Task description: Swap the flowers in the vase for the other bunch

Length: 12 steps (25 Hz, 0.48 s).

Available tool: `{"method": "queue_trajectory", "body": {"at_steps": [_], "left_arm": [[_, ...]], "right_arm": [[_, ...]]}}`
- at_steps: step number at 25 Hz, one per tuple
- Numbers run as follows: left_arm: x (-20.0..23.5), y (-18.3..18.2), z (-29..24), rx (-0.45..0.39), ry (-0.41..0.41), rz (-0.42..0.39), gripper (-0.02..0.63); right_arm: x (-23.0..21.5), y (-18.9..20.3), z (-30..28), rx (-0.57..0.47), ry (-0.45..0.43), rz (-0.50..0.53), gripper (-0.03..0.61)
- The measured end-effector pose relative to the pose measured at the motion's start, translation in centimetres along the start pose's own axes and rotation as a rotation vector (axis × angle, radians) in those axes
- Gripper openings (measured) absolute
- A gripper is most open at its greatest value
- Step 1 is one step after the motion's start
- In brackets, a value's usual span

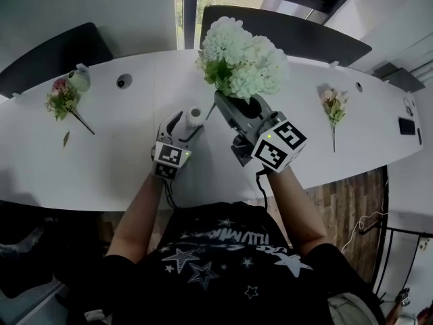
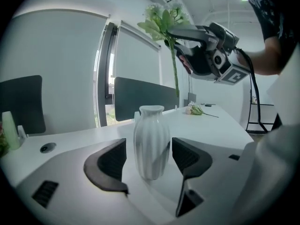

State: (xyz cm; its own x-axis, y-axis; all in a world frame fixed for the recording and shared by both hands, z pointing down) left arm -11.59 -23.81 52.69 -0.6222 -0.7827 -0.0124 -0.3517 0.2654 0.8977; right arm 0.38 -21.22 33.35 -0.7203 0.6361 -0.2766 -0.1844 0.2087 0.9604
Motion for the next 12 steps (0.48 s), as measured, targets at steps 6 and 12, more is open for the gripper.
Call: {"method": "queue_trajectory", "body": {"at_steps": [6,12], "left_arm": [[-0.1,-1.2,4.2,-0.089,-0.006,0.015,0.292],[0.6,-3.7,6.4,-0.19,-0.023,0.061,0.291]], "right_arm": [[-0.3,0.7,2.0,0.003,0.066,-0.027,0.087],[-1.2,1.8,2.2,0.014,0.139,-0.059,0.087]]}}
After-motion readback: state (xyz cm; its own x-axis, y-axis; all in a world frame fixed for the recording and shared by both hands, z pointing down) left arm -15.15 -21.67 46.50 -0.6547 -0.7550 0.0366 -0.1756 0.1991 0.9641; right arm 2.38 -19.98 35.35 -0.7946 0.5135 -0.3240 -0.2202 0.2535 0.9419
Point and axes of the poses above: the fingertips, and each gripper's own axes: z backward along the fingers, x to its left, y out of its underside, the point moved 5 cm from there along z, backward along the fingers, and after that the axes turned 6 degrees about x, right-handed, at the moved point
